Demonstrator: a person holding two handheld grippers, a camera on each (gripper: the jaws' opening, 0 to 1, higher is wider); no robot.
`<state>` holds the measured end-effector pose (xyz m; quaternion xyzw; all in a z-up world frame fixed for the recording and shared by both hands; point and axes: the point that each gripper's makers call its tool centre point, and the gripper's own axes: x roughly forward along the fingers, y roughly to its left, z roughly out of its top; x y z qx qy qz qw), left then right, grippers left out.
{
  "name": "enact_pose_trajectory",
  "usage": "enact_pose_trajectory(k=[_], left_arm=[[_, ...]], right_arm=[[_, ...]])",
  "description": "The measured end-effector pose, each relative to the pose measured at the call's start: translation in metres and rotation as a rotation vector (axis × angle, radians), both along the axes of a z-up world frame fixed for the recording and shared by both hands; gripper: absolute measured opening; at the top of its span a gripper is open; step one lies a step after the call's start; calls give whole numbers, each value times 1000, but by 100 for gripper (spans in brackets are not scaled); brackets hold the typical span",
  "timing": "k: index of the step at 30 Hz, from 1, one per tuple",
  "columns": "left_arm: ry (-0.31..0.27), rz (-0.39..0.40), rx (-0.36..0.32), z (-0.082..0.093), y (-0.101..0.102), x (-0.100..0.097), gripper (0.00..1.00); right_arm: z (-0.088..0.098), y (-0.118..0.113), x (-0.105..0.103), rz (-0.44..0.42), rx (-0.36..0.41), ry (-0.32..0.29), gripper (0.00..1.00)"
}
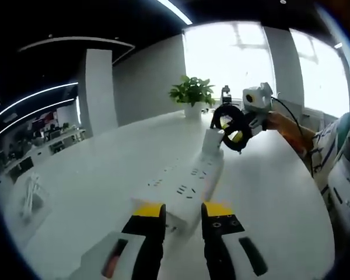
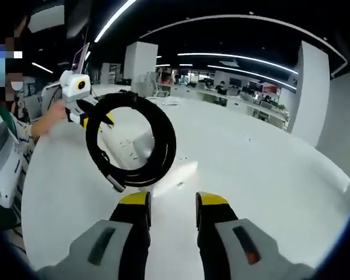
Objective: Straighten the power strip on the desk, plug the charger into it
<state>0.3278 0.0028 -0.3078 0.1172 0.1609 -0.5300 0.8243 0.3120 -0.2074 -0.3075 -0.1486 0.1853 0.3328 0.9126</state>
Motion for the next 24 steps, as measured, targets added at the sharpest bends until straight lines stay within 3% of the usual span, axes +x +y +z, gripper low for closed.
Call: enact_pose_trajectory(k=[6,24], left_arm=[[0,15,6,0,3,2,24],[17,11,67,-11,5,-2,24]], right_arm=[[-10,9,2,19,18,30,28],[-17,21,8,48,73,59,25]])
